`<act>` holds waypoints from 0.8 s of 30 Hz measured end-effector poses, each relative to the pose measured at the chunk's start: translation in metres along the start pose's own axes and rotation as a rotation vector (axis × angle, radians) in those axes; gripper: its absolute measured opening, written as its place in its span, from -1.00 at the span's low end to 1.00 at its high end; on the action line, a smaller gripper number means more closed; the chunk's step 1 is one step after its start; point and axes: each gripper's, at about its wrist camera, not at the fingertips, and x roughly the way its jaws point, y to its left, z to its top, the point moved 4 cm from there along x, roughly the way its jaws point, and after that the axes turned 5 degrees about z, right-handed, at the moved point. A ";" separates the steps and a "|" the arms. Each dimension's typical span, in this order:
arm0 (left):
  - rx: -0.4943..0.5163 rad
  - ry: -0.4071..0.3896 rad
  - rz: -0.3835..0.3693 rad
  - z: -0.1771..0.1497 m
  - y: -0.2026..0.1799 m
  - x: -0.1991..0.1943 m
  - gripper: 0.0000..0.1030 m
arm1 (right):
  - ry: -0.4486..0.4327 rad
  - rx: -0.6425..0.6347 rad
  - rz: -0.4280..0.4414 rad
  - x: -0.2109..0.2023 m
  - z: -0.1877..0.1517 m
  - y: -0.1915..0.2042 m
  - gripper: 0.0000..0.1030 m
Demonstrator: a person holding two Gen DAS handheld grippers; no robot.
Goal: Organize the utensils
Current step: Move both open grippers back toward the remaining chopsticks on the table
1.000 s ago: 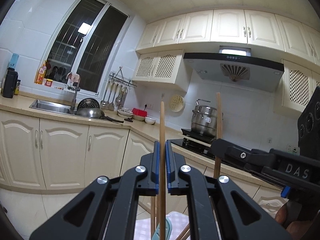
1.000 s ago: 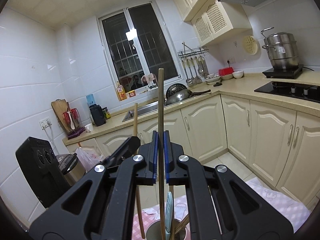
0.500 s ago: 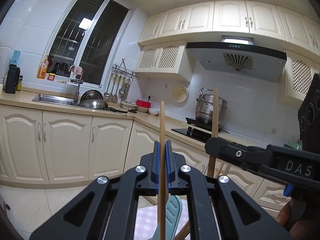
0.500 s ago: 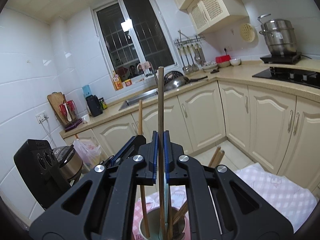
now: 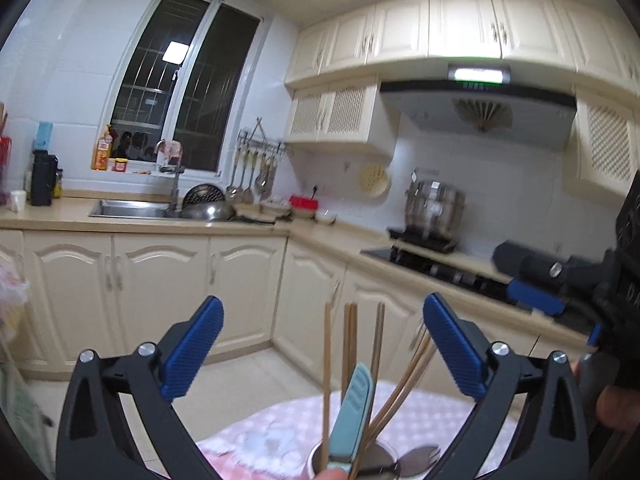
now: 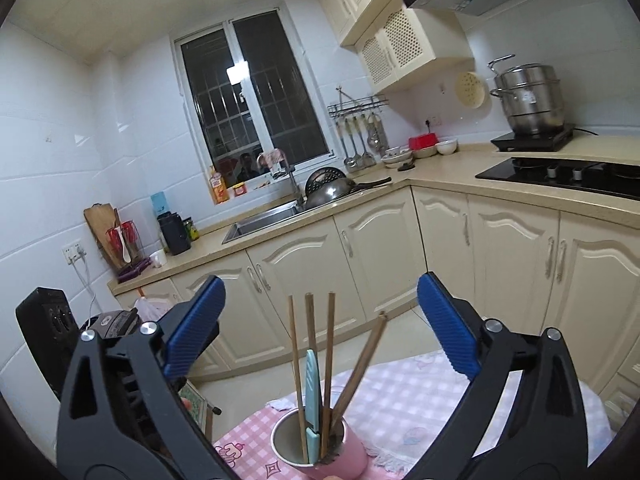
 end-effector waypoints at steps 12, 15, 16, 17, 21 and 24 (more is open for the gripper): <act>0.060 0.069 0.026 0.000 -0.001 -0.050 0.90 | 0.060 -0.002 -0.060 -0.043 -0.003 -0.013 0.86; 0.070 0.095 0.030 -0.005 -0.001 -0.057 0.90 | 0.101 0.006 -0.093 -0.051 -0.013 -0.019 0.86; 0.074 0.099 0.029 -0.007 -0.002 -0.059 0.90 | 0.113 0.010 -0.097 -0.053 -0.016 -0.022 0.86; 0.082 0.105 0.028 -0.009 -0.004 -0.061 0.90 | 0.128 0.013 -0.103 -0.055 -0.020 -0.024 0.86; 0.104 0.132 0.036 -0.017 -0.007 -0.067 0.90 | 0.190 0.016 -0.127 -0.059 -0.036 -0.030 0.87; 0.107 0.156 0.035 -0.024 -0.007 -0.070 0.90 | 0.245 0.021 -0.139 -0.062 -0.050 -0.034 0.87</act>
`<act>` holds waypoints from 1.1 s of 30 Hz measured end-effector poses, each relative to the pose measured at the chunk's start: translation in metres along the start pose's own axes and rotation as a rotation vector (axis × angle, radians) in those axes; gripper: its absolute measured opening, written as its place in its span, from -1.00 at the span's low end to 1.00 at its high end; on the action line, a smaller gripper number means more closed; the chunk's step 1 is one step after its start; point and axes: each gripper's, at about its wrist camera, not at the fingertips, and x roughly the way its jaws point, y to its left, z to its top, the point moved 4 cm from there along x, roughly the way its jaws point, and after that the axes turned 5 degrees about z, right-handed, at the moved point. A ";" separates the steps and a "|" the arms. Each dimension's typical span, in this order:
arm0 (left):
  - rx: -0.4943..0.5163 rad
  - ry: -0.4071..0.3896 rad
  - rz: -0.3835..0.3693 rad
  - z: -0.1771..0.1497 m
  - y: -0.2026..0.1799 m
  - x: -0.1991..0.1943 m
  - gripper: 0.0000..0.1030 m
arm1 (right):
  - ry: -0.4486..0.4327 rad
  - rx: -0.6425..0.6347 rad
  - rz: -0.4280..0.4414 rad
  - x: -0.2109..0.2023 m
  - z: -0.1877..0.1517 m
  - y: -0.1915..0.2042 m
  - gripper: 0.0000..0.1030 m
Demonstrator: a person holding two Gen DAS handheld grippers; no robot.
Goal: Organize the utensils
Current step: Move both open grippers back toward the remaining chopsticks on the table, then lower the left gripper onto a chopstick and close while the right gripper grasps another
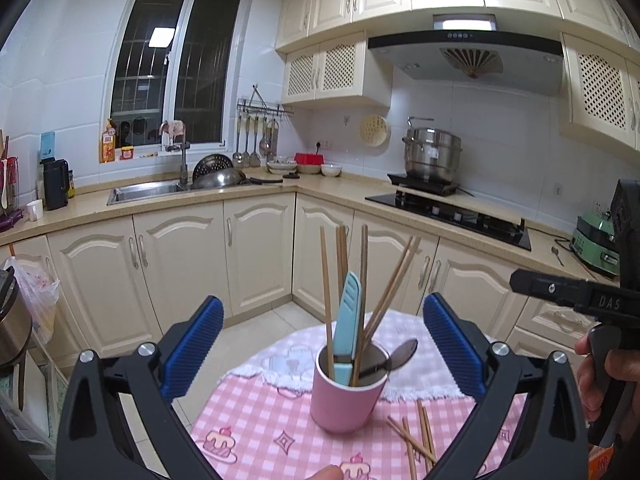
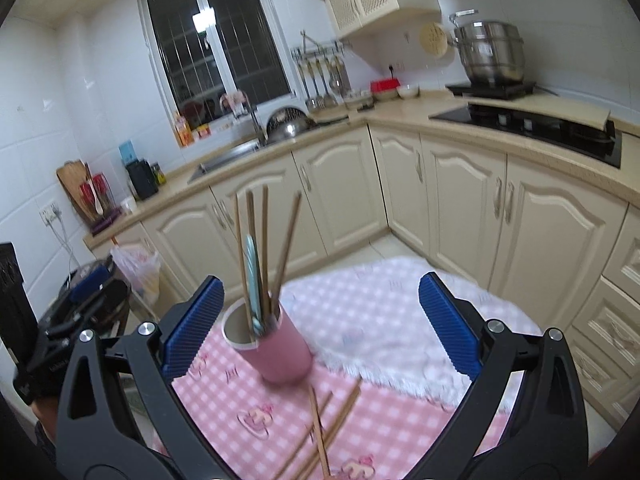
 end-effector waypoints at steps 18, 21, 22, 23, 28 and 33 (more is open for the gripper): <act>0.056 0.176 0.019 -0.045 -0.019 0.009 0.90 | 0.329 -0.096 -0.035 0.022 -0.095 -0.009 0.86; 0.066 0.216 0.016 -0.058 -0.024 0.014 0.90 | 0.400 -0.121 -0.043 0.027 -0.116 -0.012 0.86; 0.070 0.233 0.012 -0.063 -0.025 0.016 0.90 | 0.419 -0.125 -0.044 0.029 -0.122 -0.013 0.86; 0.073 0.244 0.009 -0.067 -0.027 0.018 0.90 | 0.438 -0.128 -0.049 0.031 -0.127 -0.014 0.86; 0.109 0.323 0.007 -0.093 -0.036 0.030 0.90 | 0.547 -0.179 -0.080 0.044 -0.157 -0.017 0.86; 0.141 0.380 0.010 -0.116 -0.041 0.041 0.90 | 0.624 -0.232 -0.080 0.053 -0.181 -0.014 0.84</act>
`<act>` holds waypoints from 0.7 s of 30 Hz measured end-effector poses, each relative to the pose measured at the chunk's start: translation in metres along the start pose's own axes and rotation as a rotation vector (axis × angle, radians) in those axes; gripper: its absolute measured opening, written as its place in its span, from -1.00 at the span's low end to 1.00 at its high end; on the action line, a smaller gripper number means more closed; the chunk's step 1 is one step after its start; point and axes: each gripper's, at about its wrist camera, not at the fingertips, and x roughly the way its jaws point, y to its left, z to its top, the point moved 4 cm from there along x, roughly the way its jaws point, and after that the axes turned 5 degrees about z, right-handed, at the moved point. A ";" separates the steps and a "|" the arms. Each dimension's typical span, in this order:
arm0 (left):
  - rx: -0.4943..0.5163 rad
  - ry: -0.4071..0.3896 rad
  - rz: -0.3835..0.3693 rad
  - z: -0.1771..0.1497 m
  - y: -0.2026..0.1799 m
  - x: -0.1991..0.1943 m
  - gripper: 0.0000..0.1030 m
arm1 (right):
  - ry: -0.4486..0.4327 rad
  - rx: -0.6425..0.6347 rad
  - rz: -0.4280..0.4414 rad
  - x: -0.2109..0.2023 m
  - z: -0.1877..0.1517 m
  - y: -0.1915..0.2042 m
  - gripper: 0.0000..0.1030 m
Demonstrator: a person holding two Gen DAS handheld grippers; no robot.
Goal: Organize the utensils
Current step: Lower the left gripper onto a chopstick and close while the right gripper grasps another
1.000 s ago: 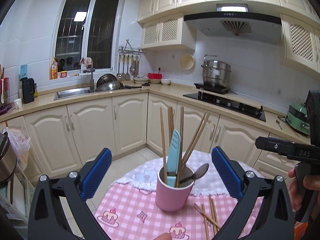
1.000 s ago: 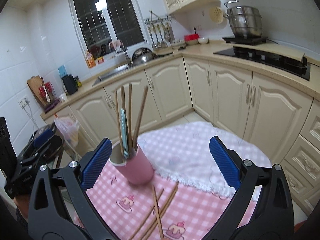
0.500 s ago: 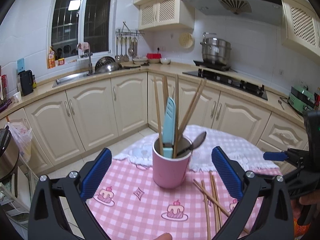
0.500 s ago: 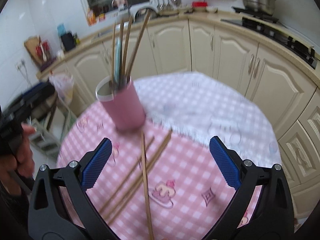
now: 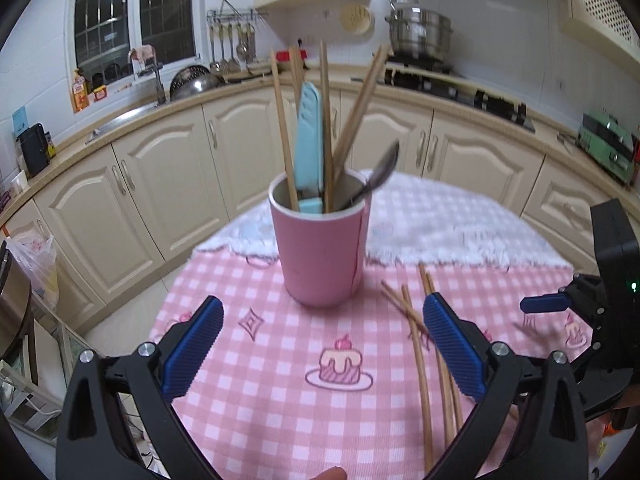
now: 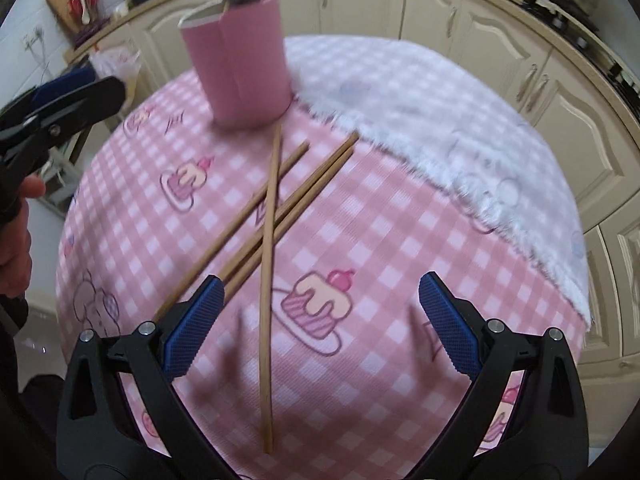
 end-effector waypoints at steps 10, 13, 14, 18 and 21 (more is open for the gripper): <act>0.027 0.106 -0.007 -0.021 -0.009 0.029 0.90 | 0.032 0.020 -0.021 0.015 -0.005 -0.005 -0.02; 0.056 0.144 -0.012 -0.026 -0.018 0.042 0.90 | 0.029 0.050 -0.024 0.015 -0.002 -0.012 -0.12; 0.068 0.157 -0.015 -0.028 -0.022 0.047 0.90 | 0.029 0.054 -0.023 0.015 -0.002 -0.014 -0.12; 0.108 0.197 -0.033 -0.030 -0.039 0.062 0.90 | 0.029 0.063 -0.015 0.015 0.002 -0.018 -0.12; 0.140 0.229 -0.033 -0.032 -0.049 0.075 0.89 | 0.029 0.071 -0.011 0.017 0.006 -0.022 -0.12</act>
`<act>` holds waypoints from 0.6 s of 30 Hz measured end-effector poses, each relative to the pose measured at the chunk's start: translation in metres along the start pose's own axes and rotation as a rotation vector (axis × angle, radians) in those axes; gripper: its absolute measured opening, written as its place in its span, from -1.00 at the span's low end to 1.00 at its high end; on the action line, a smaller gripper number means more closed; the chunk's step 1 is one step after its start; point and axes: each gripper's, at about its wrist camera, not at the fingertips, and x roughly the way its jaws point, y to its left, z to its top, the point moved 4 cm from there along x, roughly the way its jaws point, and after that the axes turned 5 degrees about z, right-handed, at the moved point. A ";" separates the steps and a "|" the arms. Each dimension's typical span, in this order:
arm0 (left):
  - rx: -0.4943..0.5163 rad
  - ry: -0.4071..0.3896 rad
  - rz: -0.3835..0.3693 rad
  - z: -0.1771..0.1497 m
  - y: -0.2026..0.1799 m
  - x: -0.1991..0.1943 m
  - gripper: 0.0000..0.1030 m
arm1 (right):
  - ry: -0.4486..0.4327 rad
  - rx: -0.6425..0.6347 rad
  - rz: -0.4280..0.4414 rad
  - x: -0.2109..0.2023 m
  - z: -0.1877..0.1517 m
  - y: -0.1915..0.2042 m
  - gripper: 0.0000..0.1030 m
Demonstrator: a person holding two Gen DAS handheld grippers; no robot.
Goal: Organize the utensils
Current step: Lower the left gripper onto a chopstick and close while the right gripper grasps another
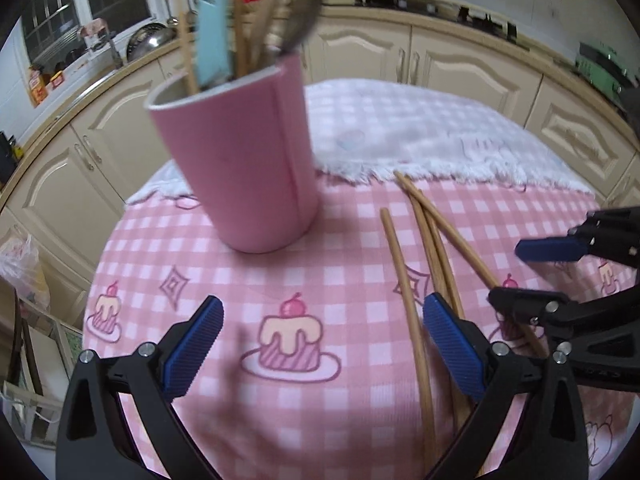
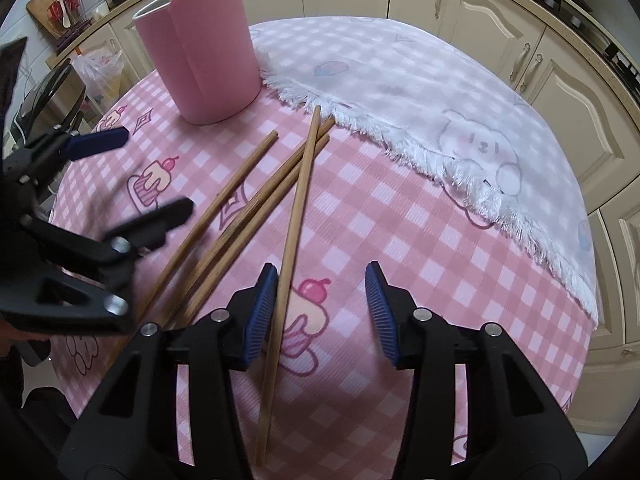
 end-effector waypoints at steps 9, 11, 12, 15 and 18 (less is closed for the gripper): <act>0.070 0.076 -0.052 0.011 -0.016 0.019 0.24 | 0.013 0.005 0.019 0.011 0.027 -0.008 -0.16; 0.093 0.093 -0.076 0.015 -0.020 0.020 0.10 | 0.018 0.004 0.025 0.014 0.033 -0.007 -0.24; 0.104 0.103 -0.090 0.016 -0.022 0.021 -0.02 | 0.024 0.001 0.025 0.016 0.036 -0.005 -0.33; 0.143 0.126 -0.139 0.018 -0.028 0.020 -0.42 | 0.039 -0.037 0.000 0.021 0.043 0.003 -0.52; 0.175 0.126 -0.159 0.018 -0.033 0.018 -0.86 | 0.043 -0.054 0.020 0.022 0.045 0.007 -0.87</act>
